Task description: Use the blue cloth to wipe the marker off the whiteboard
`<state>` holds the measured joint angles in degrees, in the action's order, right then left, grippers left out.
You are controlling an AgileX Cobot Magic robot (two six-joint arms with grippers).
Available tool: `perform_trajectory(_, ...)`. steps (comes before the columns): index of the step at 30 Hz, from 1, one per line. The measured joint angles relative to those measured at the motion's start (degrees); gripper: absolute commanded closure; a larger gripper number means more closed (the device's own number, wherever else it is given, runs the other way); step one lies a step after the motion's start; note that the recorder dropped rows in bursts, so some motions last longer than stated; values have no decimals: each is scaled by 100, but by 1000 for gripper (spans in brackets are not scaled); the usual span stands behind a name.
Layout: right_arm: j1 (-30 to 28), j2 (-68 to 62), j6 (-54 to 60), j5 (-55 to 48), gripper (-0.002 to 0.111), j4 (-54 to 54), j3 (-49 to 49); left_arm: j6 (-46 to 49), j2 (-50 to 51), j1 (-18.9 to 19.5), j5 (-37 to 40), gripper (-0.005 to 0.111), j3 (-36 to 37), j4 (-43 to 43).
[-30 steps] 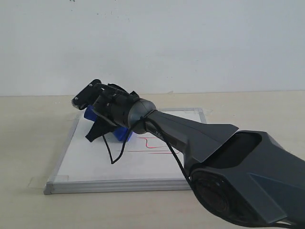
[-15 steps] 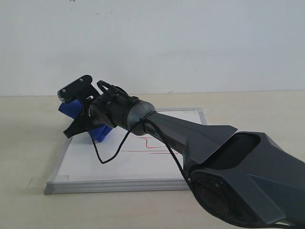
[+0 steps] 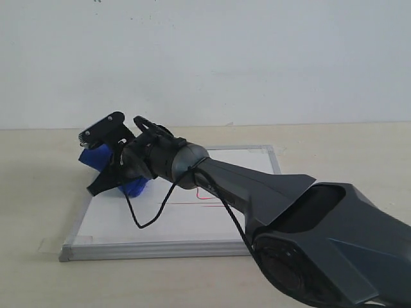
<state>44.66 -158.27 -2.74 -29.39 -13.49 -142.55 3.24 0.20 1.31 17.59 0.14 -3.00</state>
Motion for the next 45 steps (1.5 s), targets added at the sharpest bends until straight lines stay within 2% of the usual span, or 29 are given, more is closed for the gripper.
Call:
perform_trajectory(6, 50, 22, -1340, -920, 109, -1591, -14, 0, 0, 0, 0, 103, 0, 0)
perform_trajectory(9, 50, 22, -1620, -1157, 109, -1981, -14, 0, 0, 0, 0, 103, 0, 0)
perform_trajectory(13, 28, 22, -1444, -913, 109, -1387, -14, 0, 0, 0, 0, 103, 0, 0)
perform_trajectory(18, -52, 22, 175, -243, 109, 524, -14, 0, 0, 0, 0, 103, 0, 0)
perform_trajectory(22, 17, 22, 859, -201, 109, 1081, -14, 0, 0, 0, 0, 103, 0, 0)
perform_trajectory(34, 97, 96, 116, -1029, 109, -267, -63, 0, 0, 0, 0, 103, 0, 0)
perform_trajectory(45, 86, 135, -700, -506, 109, -270, -13, 0, 0, 0, 0, 103, 0, 0)
